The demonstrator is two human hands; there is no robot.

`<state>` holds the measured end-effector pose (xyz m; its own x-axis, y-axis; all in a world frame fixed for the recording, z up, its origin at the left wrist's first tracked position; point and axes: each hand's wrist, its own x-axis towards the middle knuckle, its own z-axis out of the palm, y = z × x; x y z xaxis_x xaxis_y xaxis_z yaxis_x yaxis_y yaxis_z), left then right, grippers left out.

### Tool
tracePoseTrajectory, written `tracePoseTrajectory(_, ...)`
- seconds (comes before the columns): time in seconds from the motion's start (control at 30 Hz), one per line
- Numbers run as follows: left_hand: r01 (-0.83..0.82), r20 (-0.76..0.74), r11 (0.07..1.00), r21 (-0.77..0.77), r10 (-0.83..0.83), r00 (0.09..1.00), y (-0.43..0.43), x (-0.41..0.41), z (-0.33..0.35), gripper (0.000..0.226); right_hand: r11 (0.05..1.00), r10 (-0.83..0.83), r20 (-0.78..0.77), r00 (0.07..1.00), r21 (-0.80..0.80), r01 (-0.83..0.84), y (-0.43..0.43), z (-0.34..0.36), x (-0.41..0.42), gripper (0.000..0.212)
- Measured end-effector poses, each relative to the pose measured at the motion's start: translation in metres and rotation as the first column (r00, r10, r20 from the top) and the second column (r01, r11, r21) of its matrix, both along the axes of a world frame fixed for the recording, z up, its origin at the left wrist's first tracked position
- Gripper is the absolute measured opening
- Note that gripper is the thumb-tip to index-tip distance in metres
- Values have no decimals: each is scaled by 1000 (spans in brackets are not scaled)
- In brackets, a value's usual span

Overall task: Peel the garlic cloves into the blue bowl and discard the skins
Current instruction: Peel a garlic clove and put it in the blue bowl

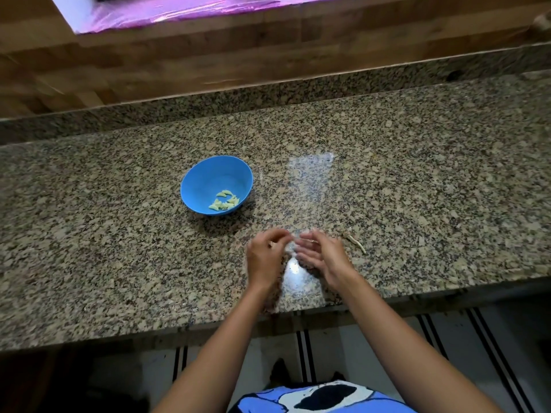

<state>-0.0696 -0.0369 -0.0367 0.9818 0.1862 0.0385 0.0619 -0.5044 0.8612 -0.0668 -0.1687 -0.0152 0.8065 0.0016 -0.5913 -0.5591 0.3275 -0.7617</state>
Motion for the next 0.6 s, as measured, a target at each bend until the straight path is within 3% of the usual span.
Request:
tracePoseTrajectory(0.1,117,-46,987,106,-113,993,-22,-5,-4,19,948,-89,-176,980,286,138,-2,4,-5,19)
tracePoseTrajectory(0.17,154,5,988,4,-154,988,-26,-9,-4,20,911,-176,-245,953,325,252,-10,6,-9,10)
tracePoseTrajectory(0.27,80,24,996,-31,-79,997,-23,-7,-11,34,890,-299,-262,918,271,367,-22,5,-12,14)
tracePoseTrajectory(0.4,366,-214,887,282,-313,925,-33,18,-31,59,862,-432,-242,869,172,476,-38,-1,-16,17)
tracePoseTrajectory(0.6,595,-214,708,380,-558,802,-48,31,-34,49,845,-492,-206,846,121,521,-49,-5,-24,26)
